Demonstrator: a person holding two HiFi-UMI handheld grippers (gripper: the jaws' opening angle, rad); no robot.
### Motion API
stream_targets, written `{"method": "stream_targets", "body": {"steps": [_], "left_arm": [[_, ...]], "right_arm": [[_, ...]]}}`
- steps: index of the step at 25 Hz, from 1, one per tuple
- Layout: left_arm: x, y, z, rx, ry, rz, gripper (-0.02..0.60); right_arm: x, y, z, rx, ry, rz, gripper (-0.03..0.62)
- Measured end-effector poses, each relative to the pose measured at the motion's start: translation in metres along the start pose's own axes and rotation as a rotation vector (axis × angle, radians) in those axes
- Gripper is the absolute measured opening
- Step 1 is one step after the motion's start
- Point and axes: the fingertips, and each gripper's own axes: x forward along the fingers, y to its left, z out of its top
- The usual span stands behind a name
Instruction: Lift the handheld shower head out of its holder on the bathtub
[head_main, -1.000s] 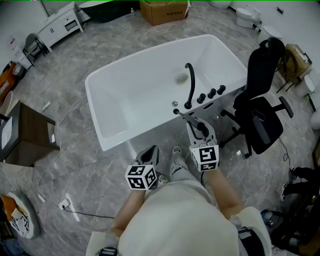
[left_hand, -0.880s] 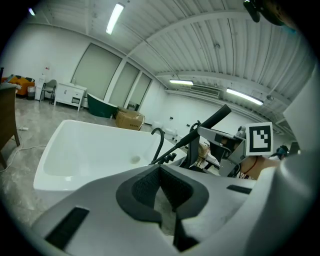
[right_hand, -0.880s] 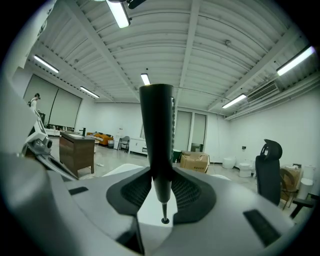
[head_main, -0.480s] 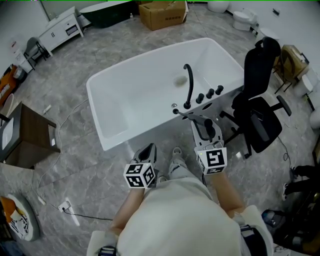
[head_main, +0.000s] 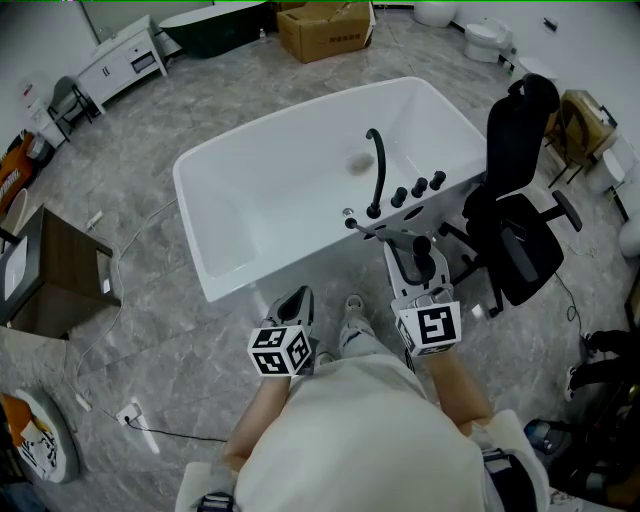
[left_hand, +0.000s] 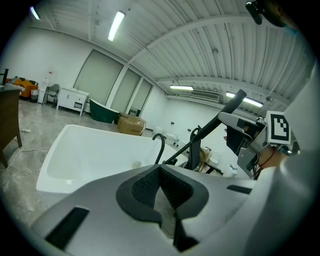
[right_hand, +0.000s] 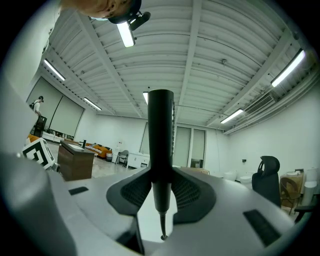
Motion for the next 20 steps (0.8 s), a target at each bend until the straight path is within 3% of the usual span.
{"method": "stream_targets", "body": {"steps": [20], "left_arm": [[0.0032,0.0054,-0.0015,-0.018,0.001,0.008,0.020]], "right_arm": [[0.0040,-0.0039,-0.0008,0.005,-0.001,-0.009,0.133]]}}
